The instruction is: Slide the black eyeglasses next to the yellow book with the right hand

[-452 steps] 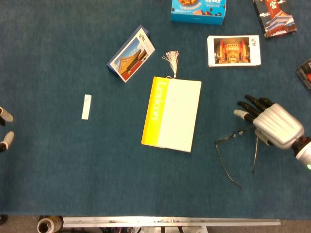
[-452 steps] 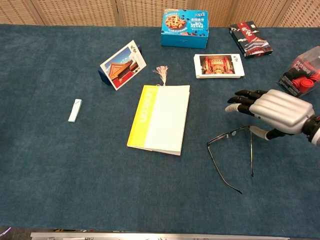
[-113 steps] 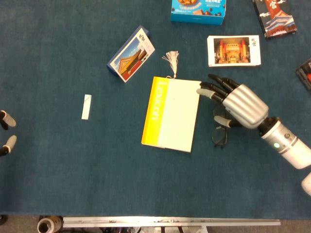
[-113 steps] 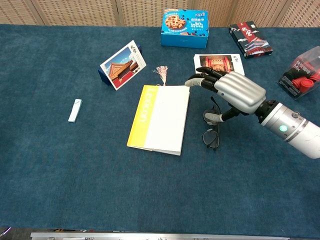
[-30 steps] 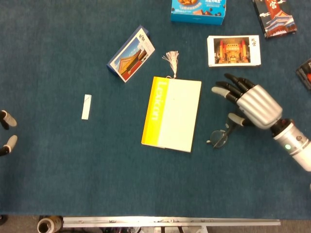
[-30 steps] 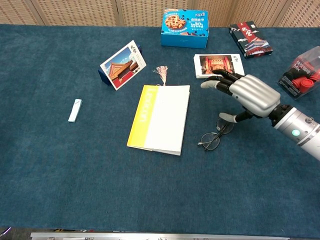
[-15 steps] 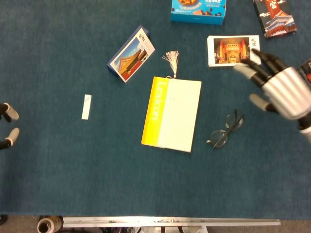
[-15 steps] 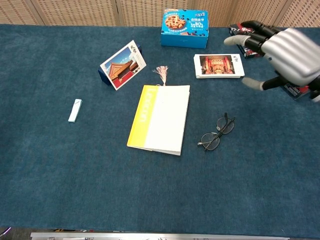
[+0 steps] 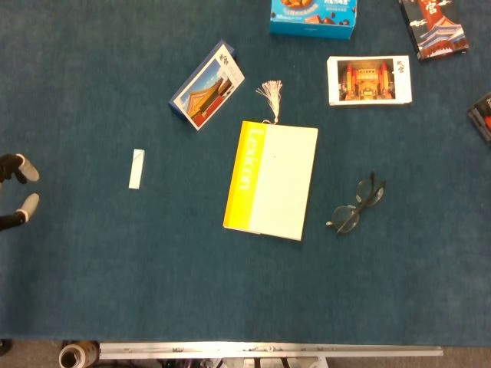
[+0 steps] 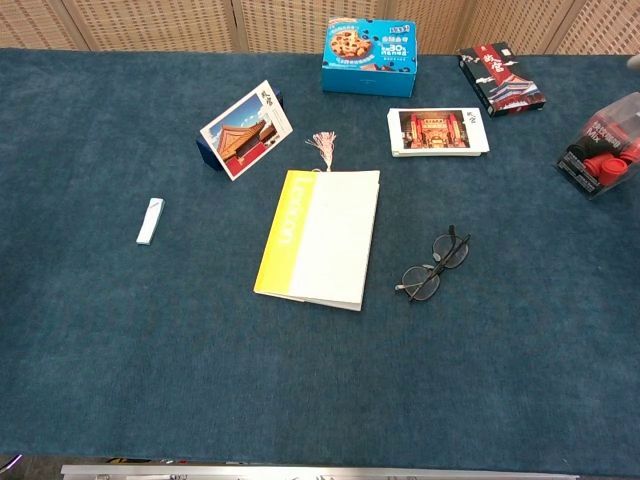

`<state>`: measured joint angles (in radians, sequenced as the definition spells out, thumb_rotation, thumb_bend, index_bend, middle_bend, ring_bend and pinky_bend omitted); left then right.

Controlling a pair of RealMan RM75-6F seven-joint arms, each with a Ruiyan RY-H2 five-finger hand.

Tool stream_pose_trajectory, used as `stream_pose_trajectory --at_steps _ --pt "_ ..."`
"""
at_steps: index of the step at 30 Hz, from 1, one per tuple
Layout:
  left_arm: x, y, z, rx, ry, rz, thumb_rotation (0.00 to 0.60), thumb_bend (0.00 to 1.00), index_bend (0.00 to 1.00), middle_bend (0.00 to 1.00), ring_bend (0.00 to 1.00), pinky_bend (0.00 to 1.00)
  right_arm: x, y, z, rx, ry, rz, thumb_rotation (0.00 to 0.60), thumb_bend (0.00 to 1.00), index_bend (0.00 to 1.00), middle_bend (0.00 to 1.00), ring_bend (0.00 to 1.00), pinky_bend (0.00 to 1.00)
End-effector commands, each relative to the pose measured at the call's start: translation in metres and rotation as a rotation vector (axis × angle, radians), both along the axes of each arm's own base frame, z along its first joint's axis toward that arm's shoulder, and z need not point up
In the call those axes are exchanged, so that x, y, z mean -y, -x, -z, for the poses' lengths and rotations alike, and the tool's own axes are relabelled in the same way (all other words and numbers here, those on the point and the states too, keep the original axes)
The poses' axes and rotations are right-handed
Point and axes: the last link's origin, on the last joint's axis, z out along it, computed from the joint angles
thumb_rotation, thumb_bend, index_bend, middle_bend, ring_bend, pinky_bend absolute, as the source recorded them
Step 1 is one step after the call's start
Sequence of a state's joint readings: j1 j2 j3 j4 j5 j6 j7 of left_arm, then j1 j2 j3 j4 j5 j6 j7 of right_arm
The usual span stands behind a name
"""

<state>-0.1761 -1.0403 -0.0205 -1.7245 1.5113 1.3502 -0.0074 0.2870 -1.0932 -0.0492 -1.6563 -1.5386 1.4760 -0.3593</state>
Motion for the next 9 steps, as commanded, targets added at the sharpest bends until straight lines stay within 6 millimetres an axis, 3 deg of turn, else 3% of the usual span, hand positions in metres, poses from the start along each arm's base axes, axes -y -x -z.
stream_pose_trajectory --at_steps 1,9 --pt "-0.001 -0.001 -0.001 -0.001 -0.002 0.002 0.6 0.28 0.48 0.52 0.46 0.56 -0.013 0.009 0.001 0.056 0.018 0.045 0.6 0.24 0.2 0.23 0.07 0.21" --pt "-0.003 -0.003 -0.002 0.013 -0.003 0.002 0.6 0.28 0.48 0.52 0.46 0.56 -0.028 0.022 0.009 0.141 0.051 0.088 0.6 0.25 0.21 0.23 0.07 0.21"
